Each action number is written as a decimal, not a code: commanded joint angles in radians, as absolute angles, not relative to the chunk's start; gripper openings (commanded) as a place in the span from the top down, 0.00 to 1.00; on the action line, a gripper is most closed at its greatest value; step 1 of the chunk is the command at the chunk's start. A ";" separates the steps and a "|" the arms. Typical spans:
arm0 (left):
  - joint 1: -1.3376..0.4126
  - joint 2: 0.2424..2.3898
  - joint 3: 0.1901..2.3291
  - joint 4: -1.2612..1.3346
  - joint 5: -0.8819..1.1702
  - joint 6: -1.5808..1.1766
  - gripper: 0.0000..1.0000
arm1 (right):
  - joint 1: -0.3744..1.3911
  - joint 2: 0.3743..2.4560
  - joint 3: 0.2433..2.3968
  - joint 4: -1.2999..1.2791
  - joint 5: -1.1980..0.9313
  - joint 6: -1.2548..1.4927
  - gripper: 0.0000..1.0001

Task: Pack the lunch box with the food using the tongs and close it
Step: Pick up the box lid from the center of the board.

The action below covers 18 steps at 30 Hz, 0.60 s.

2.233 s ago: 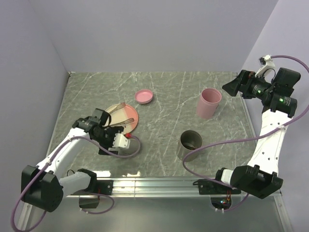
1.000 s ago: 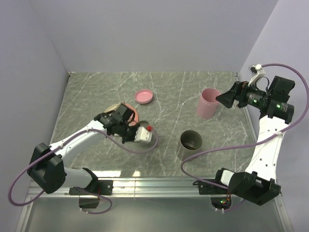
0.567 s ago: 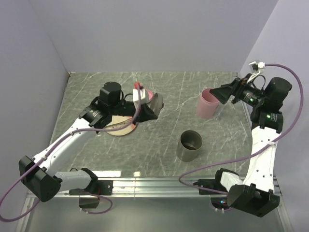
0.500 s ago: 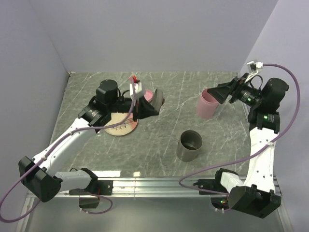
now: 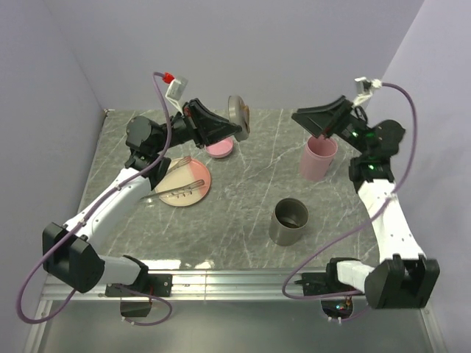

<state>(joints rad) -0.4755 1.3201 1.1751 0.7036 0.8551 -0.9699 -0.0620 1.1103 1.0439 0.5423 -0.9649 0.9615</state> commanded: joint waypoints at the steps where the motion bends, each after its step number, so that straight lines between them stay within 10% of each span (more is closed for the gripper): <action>1: -0.465 1.324 1.226 0.830 0.796 -1.123 1.00 | 0.047 1.204 1.130 0.730 -0.927 1.100 0.04; 18: -0.391 1.348 1.238 0.804 0.684 -1.273 1.00 | 0.313 1.449 1.405 0.657 -0.833 0.993 0.28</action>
